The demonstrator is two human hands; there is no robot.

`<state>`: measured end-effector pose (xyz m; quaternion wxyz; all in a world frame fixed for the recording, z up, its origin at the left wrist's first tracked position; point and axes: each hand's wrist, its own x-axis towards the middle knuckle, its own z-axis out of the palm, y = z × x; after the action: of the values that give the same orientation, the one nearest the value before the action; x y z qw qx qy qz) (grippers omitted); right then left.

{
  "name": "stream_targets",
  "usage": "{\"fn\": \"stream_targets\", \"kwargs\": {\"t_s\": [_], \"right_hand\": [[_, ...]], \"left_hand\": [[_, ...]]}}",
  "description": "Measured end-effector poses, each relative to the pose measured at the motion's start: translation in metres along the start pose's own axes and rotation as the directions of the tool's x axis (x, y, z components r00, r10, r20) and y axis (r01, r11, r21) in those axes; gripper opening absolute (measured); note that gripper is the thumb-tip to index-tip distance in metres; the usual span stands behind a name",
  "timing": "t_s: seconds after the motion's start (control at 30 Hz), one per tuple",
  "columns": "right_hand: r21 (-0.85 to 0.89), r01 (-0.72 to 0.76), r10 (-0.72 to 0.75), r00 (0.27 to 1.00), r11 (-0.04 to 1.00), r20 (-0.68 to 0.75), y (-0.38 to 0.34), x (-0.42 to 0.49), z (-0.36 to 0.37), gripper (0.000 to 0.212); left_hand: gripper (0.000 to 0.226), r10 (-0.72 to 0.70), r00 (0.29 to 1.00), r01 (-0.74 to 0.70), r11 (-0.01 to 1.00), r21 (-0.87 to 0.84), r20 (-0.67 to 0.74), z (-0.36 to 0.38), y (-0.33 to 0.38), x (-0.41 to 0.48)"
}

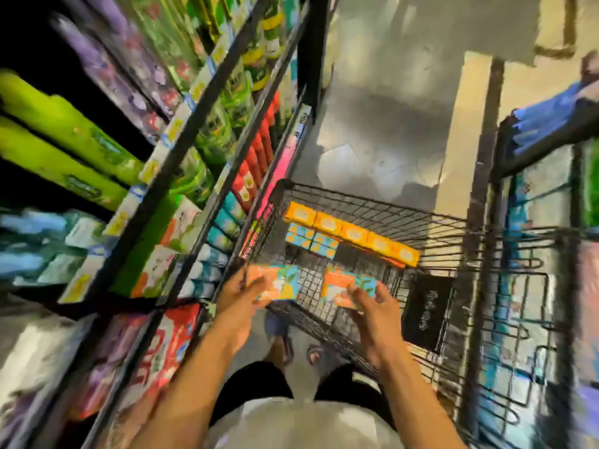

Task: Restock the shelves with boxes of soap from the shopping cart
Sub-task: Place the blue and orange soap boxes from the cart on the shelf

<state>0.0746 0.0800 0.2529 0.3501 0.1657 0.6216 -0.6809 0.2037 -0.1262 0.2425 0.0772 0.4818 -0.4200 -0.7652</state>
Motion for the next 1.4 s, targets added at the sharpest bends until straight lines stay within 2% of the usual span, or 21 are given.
{"fn": "stream_targets", "kwargs": {"t_s": [0.07, 0.17, 0.23, 0.33, 0.37, 0.43, 0.5, 0.57, 0.63, 0.67, 0.73, 0.77, 0.83, 0.87, 0.93, 1.03, 1.07, 1.17, 1.33, 1.4], "right_hand": [[-0.02, 0.006, -0.004, 0.995, 1.0, 0.099, -0.005, -0.012, -0.003, 0.013], [-0.107, 0.023, 0.005, 0.968, 0.994, 0.25, -0.007, -0.028, -0.001, 0.015], [-0.16, 0.033, 0.021, 0.946, 0.987, 0.325, -0.003, -0.037, 0.003, 0.022], [-0.24, 0.035, 0.074, 0.899, 0.97, 0.432, 0.005, -0.056, 0.017, 0.031], [-0.264, 0.029, 0.099, 0.883, 0.964, 0.458, 0.007, -0.066, 0.024, 0.03], [-0.301, 0.035, 0.136, 0.838, 0.953, 0.528, 0.016, -0.087, 0.038, 0.031], [-0.331, 0.054, 0.172, 0.77, 0.942, 0.615, 0.03, -0.108, 0.051, 0.035], [-0.353, 0.094, 0.191, 0.7, 0.931, 0.688, 0.044, -0.138, 0.064, 0.039], [-0.395, 0.147, 0.211, 0.653, 0.907, 0.727, 0.059, -0.171, 0.076, 0.069], [-0.402, 0.155, 0.228, 0.62, 0.902, 0.751, 0.068, -0.189, 0.081, 0.076], [-0.404, 0.139, 0.268, 0.553, 0.904, 0.789, 0.089, -0.224, 0.087, 0.055], [-0.412, 0.139, 0.284, 0.529, 0.901, 0.8, 0.102, -0.243, 0.088, 0.052], [-0.401, 0.166, 0.279, 0.484, 0.901, 0.829, 0.127, -0.285, 0.089, 0.066], [-0.406, 0.172, 0.294, 0.453, 0.898, 0.842, 0.139, -0.308, 0.088, 0.066], [-0.427, 0.162, 0.333, 0.41, 0.89, 0.849, 0.166, -0.35, 0.082, 0.061], [-0.421, 0.161, 0.334, 0.392, 0.893, 0.857, 0.211, -0.413, 0.067, 0.092], [-0.419, 0.16, 0.335, 0.382, 0.894, 0.861, 0.226, -0.434, 0.061, 0.092], [-0.43, 0.144, 0.36, 0.352, 0.891, 0.864, 0.27, -0.488, 0.045, 0.046], [-0.433, 0.173, 0.371, 0.301, 0.884, 0.878, 0.321, -0.563, 0.026, 0.032], [-0.447, 0.171, 0.387, 0.295, 0.878, 0.874, 0.333, -0.586, 0.023, 0.038]], "left_hand": [[0.053, 0.025, 0.998, -0.03, 0.995, -0.091, -0.059, -0.004, -0.003, -0.036], [0.029, 0.101, 0.972, -0.145, 0.968, -0.206, -0.21, -0.013, -0.02, -0.088], [0.026, 0.135, 0.936, -0.235, 0.926, -0.294, -0.324, -0.024, -0.035, -0.125], [0.074, 0.148, 0.878, -0.332, 0.874, -0.356, -0.455, -0.045, -0.058, -0.182], [0.079, 0.142, 0.86, -0.356, 0.855, -0.378, -0.49, -0.052, -0.065, -0.201], [0.064, 0.145, 0.815, -0.422, 0.811, -0.404, -0.56, -0.067, -0.082, -0.238], [0.041, 0.145, 0.746, -0.501, 0.764, -0.405, -0.649, -0.082, -0.101, -0.272], [0.029, 0.144, 0.673, -0.577, 0.715, -0.394, -0.725, -0.098, -0.122, -0.307], [0.025, 0.117, 0.602, -0.63, 0.678, -0.38, -0.79, -0.11, -0.141, -0.342], [0.023, 0.1, 0.567, -0.652, 0.66, -0.372, -0.817, -0.117, -0.152, -0.36], [0.023, 0.078, 0.509, -0.702, 0.613, -0.361, -0.857, -0.133, -0.179, -0.396], [0.028, 0.072, 0.481, -0.725, 0.594, -0.35, -0.874, -0.141, -0.192, -0.416], [0.052, 0.06, 0.435, -0.758, 0.562, -0.33, -0.898, -0.156, -0.219, -0.459], [0.058, 0.051, 0.416, -0.773, 0.545, -0.324, -0.908, -0.164, -0.232, -0.481], [0.045, 0.045, 0.384, -0.804, 0.508, -0.31, -0.922, -0.18, -0.258, -0.523], [0.04, 0.037, 0.339, -0.836, 0.47, -0.283, -0.94, -0.209, -0.303, -0.582], [0.039, 0.032, 0.323, -0.841, 0.468, -0.271, -0.946, -0.219, -0.318, -0.601], [0.032, 0.019, 0.285, -0.847, 0.473, -0.242, -0.958, -0.251, -0.352, -0.657], [0.033, 0.044, 0.266, -0.865, 0.451, -0.218, -0.963, -0.3, -0.393, -0.732], [0.033, 0.051, 0.26, -0.883, 0.417, -0.216, -0.964, -0.314, -0.403, -0.75]]}}
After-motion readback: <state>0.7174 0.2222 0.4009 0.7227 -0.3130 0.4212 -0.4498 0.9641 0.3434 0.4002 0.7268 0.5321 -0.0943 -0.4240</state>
